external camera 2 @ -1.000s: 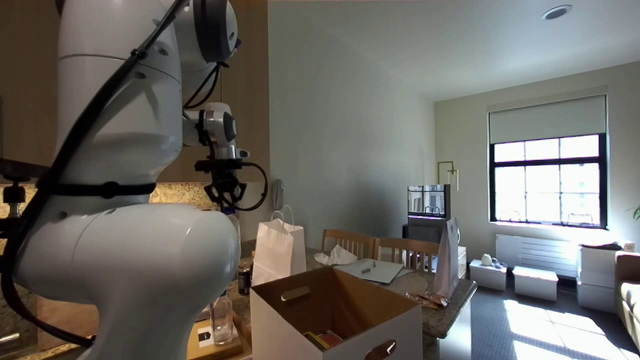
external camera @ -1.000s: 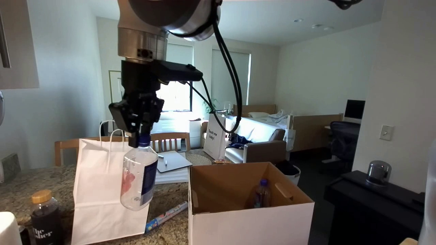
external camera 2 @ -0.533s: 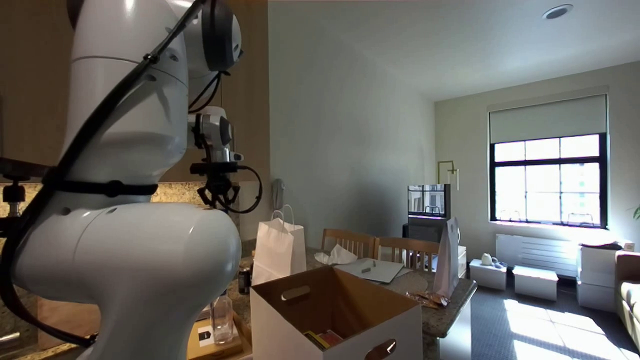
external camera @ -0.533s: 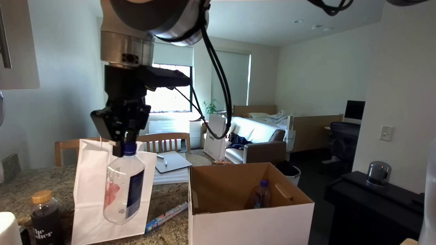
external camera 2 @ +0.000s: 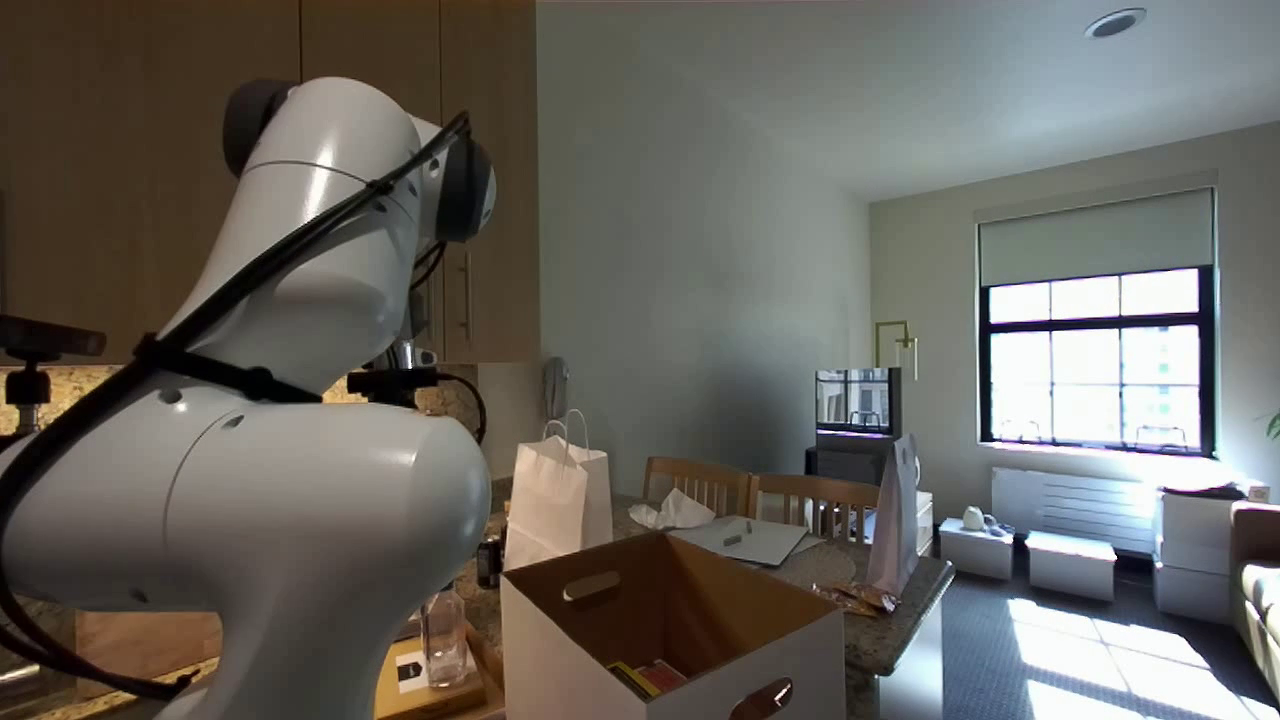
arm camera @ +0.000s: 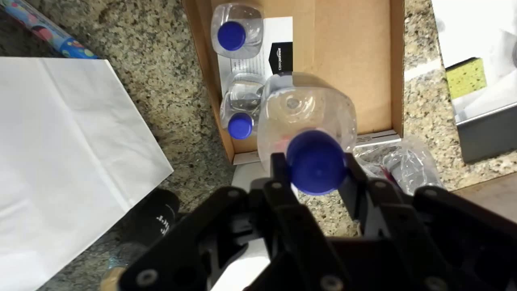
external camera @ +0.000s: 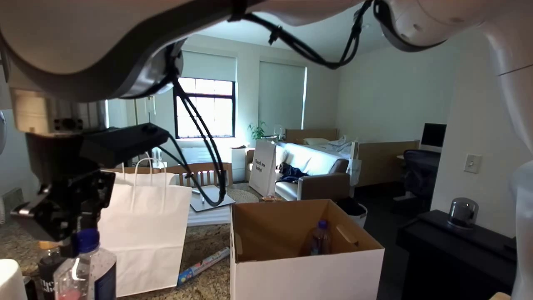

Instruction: Remove the water bottles from the box

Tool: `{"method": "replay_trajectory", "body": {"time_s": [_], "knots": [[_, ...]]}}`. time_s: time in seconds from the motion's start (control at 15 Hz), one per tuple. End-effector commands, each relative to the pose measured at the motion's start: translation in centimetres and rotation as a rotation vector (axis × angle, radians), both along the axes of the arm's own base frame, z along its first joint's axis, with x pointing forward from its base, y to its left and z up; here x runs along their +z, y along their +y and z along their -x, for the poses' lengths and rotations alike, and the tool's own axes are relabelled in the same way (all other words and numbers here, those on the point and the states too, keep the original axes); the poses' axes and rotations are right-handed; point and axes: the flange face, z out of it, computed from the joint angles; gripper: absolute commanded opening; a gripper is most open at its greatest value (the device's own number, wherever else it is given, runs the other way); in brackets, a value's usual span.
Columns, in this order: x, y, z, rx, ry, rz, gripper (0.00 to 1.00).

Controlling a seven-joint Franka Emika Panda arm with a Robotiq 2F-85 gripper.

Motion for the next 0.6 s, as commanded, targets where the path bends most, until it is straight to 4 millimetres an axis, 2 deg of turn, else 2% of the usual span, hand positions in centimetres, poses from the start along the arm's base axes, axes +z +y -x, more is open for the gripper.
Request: {"method": "replay_trajectory", "body": {"time_s": [0.0,0.27,0.53], "knots": [[-3.1,3.5,0.3,0.11,0.018,0.065,0.13],[-6.2,5.5,0.7,0.173,0.071,0.098,0.13],[-7.8,5.3,-1.1,0.184,0.07,0.073,0.13]]}}
